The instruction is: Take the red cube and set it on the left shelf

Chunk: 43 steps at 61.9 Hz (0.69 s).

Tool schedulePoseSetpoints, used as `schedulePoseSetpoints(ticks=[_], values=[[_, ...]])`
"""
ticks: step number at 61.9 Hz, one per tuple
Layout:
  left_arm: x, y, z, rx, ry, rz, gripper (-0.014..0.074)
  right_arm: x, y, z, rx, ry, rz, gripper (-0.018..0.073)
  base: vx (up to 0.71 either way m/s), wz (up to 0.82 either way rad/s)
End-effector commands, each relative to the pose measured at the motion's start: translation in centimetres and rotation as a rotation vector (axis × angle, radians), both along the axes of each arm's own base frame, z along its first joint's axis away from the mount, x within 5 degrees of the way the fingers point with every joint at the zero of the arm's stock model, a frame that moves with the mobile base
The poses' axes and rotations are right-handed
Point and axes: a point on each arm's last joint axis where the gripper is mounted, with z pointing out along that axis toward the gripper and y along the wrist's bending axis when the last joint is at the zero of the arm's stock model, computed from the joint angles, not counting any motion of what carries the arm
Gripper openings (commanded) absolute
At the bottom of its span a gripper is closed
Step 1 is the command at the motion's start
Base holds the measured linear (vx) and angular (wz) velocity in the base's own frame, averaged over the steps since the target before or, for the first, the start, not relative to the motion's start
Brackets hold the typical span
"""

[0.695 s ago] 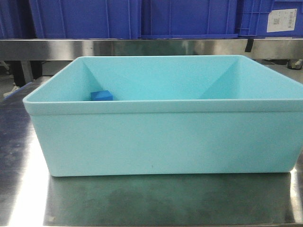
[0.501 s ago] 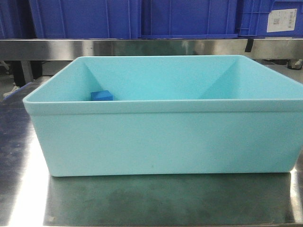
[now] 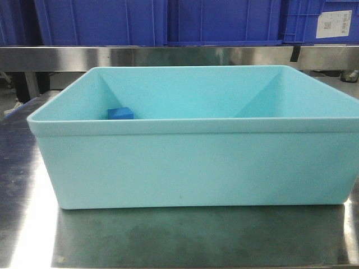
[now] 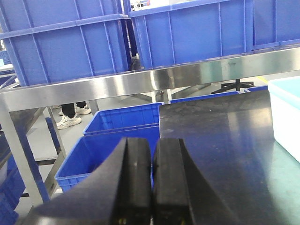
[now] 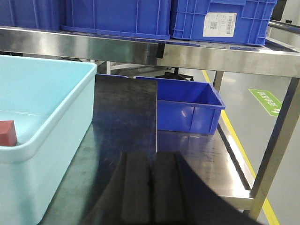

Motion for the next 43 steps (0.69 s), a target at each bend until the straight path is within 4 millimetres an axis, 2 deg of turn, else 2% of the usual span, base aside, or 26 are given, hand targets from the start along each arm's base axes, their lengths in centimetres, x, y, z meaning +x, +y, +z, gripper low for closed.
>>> schedulePoseSetpoints(ticks=[1,34,43], values=[[0.0,0.0,0.09,-0.005,-0.072,-0.001,0.0106,-0.31,0.12,1.73,-0.004,-0.13,0.012,0.0058,0.0,0.0],[0.0,0.0,0.09,-0.005,-0.072,-0.001,0.0106,-0.31,0.12,1.73,-0.004,-0.13,0.012,0.0058,0.0,0.0],[0.0,0.0,0.09,-0.005,-0.072,-0.001,0.0106,-0.42,0.26,2.42,-0.002,-0.207,0.028,0.0058,0.0,0.0]])
